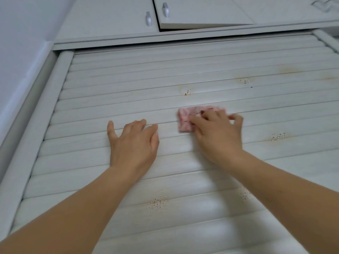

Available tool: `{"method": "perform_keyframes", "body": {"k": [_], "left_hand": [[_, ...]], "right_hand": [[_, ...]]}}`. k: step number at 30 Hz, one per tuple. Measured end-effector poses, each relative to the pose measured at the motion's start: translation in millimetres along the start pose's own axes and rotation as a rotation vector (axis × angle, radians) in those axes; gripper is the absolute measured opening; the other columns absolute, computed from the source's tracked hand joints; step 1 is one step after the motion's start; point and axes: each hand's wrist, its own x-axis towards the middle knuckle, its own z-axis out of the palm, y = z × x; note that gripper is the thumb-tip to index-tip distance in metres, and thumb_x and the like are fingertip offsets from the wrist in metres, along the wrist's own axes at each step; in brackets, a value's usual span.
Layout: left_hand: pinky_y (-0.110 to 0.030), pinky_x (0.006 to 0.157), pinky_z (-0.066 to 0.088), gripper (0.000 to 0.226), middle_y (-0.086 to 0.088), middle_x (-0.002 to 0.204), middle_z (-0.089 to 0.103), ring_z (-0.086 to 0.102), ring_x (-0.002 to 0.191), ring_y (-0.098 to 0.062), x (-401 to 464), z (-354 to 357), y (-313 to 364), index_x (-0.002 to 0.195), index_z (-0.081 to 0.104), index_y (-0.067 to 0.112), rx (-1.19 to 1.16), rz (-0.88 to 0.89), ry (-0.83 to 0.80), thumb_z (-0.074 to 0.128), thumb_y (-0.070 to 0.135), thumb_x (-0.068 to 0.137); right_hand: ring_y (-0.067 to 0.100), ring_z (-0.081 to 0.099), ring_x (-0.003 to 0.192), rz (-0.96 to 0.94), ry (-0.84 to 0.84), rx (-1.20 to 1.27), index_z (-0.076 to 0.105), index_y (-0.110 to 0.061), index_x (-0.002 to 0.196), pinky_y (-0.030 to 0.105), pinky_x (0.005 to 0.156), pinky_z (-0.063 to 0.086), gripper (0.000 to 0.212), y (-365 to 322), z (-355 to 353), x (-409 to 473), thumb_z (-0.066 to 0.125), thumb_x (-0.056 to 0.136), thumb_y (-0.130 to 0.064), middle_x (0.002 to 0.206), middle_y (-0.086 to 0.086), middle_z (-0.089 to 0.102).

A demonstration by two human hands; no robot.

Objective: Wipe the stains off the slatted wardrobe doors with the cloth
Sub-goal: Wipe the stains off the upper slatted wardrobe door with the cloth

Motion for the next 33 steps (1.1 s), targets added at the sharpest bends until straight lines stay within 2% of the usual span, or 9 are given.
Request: {"method": "perform_keyframes", "body": {"k": [4, 7, 11, 17, 19, 21, 25, 29, 33], "left_hand": [[-0.06, 0.109, 0.003, 0.065, 0.003, 0.135, 0.052, 0.046, 0.124, -0.019, 1, 3, -3, 0.126, 0.055, 0.034, 0.034, 0.037, 0.014, 0.007, 0.046, 0.084], [-0.059, 0.108, -0.001, 0.066, 0.004, 0.138, 0.048, 0.042, 0.128, -0.017, -1, 2, -7, 0.13, 0.05, 0.035, 0.072, 0.062, -0.02, 0.004, 0.046, 0.084], [-0.061, 0.108, 0.001, 0.065, 0.004, 0.139, 0.048, 0.041, 0.13, -0.017, -4, 2, -9, 0.133, 0.048, 0.034, 0.07, 0.072, -0.027, 0.005, 0.046, 0.085], [-0.062, 0.108, 0.004, 0.059, 0.002, 0.128, 0.055, 0.048, 0.122, -0.021, -1, 4, -5, 0.12, 0.058, 0.03, 0.035, 0.072, 0.03, 0.012, 0.044, 0.086], [-0.06, 0.109, 0.003, 0.062, 0.005, 0.124, 0.053, 0.045, 0.122, -0.018, 3, 3, -1, 0.113, 0.059, 0.029, 0.024, 0.068, 0.038, 0.006, 0.044, 0.083], [-0.057, 0.11, 0.001, 0.058, 0.007, 0.13, 0.048, 0.037, 0.129, -0.014, 10, 1, 3, 0.109, 0.056, 0.026, 0.015, 0.074, 0.032, 0.006, 0.043, 0.085], [-0.052, 0.113, -0.003, 0.03, 0.008, 0.142, 0.038, 0.027, 0.136, -0.011, 24, 1, 8, 0.118, 0.045, 0.025, -0.008, 0.067, -0.041, 0.025, 0.029, 0.096], [-0.053, 0.114, -0.002, 0.044, 0.011, 0.144, 0.033, 0.031, 0.132, -0.011, 27, 2, 7, 0.141, 0.028, 0.031, 0.074, 0.094, -0.061, 0.021, 0.034, 0.097], [-0.053, 0.113, -0.002, 0.046, 0.011, 0.146, 0.029, 0.028, 0.133, -0.01, 27, 5, 2, 0.142, 0.028, 0.034, 0.105, 0.12, -0.042, 0.021, 0.035, 0.097]], "right_hand": [[0.025, 0.052, 0.105, -0.173, 0.035, 0.029, 0.061, -0.036, 0.113, 0.044, 0.09, 0.016, 0.031, -19, 7, 3, 0.051, 0.088, -0.02, 0.108, -0.005, 0.06], [0.027, 0.058, 0.092, -0.169, 0.086, -0.062, 0.065, -0.034, 0.104, 0.042, 0.085, 0.021, 0.027, 0, 6, 11, 0.051, 0.082, -0.025, 0.098, -0.003, 0.066], [0.025, 0.046, 0.109, -0.017, 0.016, -0.12, 0.056, -0.038, 0.115, 0.042, 0.091, 0.02, 0.028, 37, -3, 14, 0.037, 0.095, -0.036, 0.115, -0.006, 0.057], [0.027, 0.04, 0.11, 0.22, -0.012, -0.149, 0.056, -0.03, 0.113, 0.042, 0.091, 0.026, 0.03, 47, -7, 15, 0.033, 0.094, -0.031, 0.114, 0.0, 0.052], [0.026, 0.04, 0.112, 0.18, -0.001, -0.071, 0.056, -0.033, 0.114, 0.041, 0.09, 0.025, 0.029, 30, -5, 12, 0.035, 0.093, -0.031, 0.117, -0.001, 0.052], [0.025, 0.041, 0.115, 0.017, 0.045, 0.001, 0.055, -0.037, 0.119, 0.041, 0.092, 0.02, 0.032, 14, 3, 10, 0.037, 0.093, -0.03, 0.122, -0.004, 0.053], [0.02, 0.032, 0.13, -0.091, -0.018, 0.015, 0.041, -0.046, 0.132, 0.046, 0.102, 0.011, 0.038, 14, 8, 27, 0.033, 0.099, -0.029, 0.137, -0.008, 0.042], [0.025, 0.031, 0.132, 0.086, -0.076, -0.05, 0.04, -0.044, 0.131, 0.05, 0.101, 0.018, 0.039, 36, 6, 55, 0.032, 0.097, -0.027, 0.141, -0.003, 0.039], [0.031, 0.034, 0.128, 0.211, -0.098, -0.076, 0.049, -0.033, 0.124, 0.048, 0.101, 0.02, 0.039, 21, 6, 69, 0.033, 0.092, -0.018, 0.136, 0.004, 0.044]]}}
